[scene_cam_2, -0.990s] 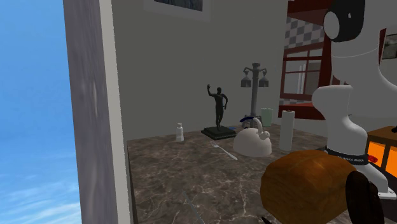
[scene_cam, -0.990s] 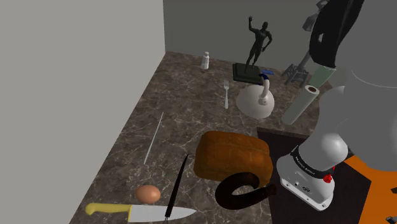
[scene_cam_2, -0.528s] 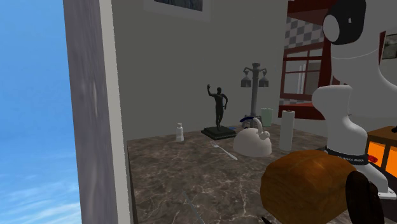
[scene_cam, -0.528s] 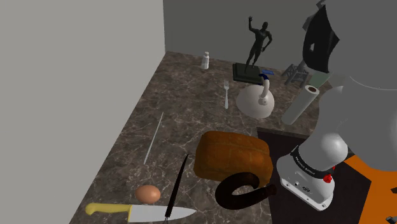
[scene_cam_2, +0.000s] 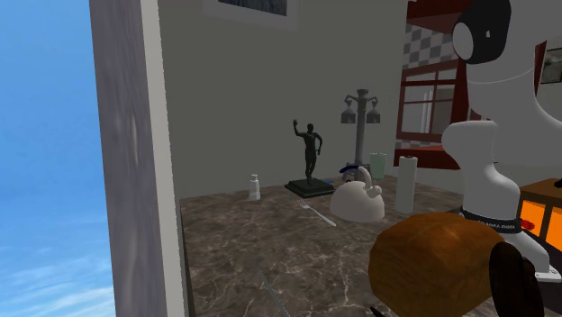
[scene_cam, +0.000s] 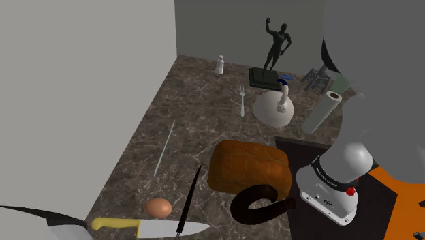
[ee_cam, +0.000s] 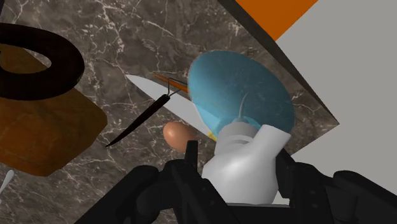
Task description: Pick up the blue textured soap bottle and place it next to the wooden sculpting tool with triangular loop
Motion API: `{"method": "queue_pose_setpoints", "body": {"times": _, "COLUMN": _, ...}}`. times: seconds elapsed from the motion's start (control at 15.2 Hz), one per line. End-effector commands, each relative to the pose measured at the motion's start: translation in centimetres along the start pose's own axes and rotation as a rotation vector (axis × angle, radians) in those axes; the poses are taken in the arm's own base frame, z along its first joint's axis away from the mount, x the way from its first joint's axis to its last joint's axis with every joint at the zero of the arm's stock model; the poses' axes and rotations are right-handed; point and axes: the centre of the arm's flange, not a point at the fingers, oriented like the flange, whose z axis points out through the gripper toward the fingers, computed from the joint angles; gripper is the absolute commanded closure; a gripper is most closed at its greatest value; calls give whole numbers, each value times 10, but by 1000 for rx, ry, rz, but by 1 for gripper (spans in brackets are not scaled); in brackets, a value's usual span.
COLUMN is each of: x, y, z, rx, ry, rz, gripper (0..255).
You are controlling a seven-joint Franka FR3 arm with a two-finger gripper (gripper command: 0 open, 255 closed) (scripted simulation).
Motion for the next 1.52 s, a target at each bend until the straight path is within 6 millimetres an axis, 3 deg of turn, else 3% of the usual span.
{"method": "queue_pose_setpoints", "body": {"times": 0.0, "x": -2, "y": -2, "z": 10, "rx": 1, "ry": 0, "rz": 0, "gripper": 255}}
{"method": "queue_pose_setpoints", "body": {"times": 0.13, "x": -5, "y": -4, "z": 20, "rx": 1, "ry": 0, "rz": 0, "gripper": 255}}
{"method": "queue_pose_setpoints", "body": {"times": 0.66, "x": -5, "y": -4, "z": 21, "rx": 1, "ry": 0, "rz": 0, "gripper": 255}}
{"method": "queue_pose_setpoints", "body": {"times": 0.73, "x": -5, "y": -4, "z": 21, "rx": 1, "ry": 0, "rz": 0, "gripper": 0}}
{"method": "queue_pose_setpoints", "body": {"times": 1.06, "x": -5, "y": -4, "z": 21, "rx": 1, "ry": 0, "rz": 0, "gripper": 0}}
{"method": "queue_pose_setpoints", "body": {"times": 1.32, "x": -5, "y": -4, "z": -29, "rx": 1, "ry": 0, "rz": 0, "gripper": 0}}
{"method": "queue_pose_setpoints", "body": {"times": 1.45, "x": -5, "y": -4, "z": -29, "rx": 1, "ry": 0, "rz": 0, "gripper": 0}}
